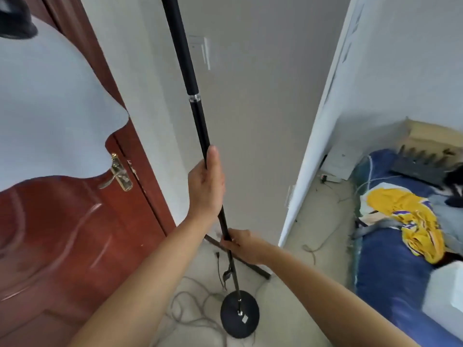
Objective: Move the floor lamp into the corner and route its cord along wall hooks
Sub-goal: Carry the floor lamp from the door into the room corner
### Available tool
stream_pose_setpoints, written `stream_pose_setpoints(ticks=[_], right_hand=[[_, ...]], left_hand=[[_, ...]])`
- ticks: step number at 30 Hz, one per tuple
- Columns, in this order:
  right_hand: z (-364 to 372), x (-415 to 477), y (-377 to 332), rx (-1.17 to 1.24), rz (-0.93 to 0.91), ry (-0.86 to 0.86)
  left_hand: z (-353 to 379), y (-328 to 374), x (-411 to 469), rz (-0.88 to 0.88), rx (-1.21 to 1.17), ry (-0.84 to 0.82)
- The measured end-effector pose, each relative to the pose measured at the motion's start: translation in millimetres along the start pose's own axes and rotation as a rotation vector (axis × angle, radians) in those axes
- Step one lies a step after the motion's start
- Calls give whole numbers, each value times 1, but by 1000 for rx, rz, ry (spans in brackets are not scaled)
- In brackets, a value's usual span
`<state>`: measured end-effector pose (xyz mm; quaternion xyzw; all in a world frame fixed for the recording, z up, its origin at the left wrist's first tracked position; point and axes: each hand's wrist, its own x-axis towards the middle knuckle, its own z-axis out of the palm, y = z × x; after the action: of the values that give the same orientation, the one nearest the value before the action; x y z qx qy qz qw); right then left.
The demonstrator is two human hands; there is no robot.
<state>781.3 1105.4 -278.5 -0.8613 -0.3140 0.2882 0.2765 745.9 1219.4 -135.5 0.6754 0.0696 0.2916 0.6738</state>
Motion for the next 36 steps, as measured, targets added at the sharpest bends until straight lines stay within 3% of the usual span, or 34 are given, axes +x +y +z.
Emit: stream_pose_setpoints(ticks=[10,16,25,32,36], right_hand=[[13,-134,50,45,245,190],[34,-262,84,64,400,354],[104,-476,133,182,563,595],[142,-631,175,201,815,1024],[156,-699,195,345,977,1311]], left_hand=[[100,25,-74,-134,-190,-500],[174,68,-175,-193,-259,-830],[252,131,-353,-191,-343,-1107],[300,153,-473,-223,-374,-1226],[337,170,-525,-302,-427,-1330]])
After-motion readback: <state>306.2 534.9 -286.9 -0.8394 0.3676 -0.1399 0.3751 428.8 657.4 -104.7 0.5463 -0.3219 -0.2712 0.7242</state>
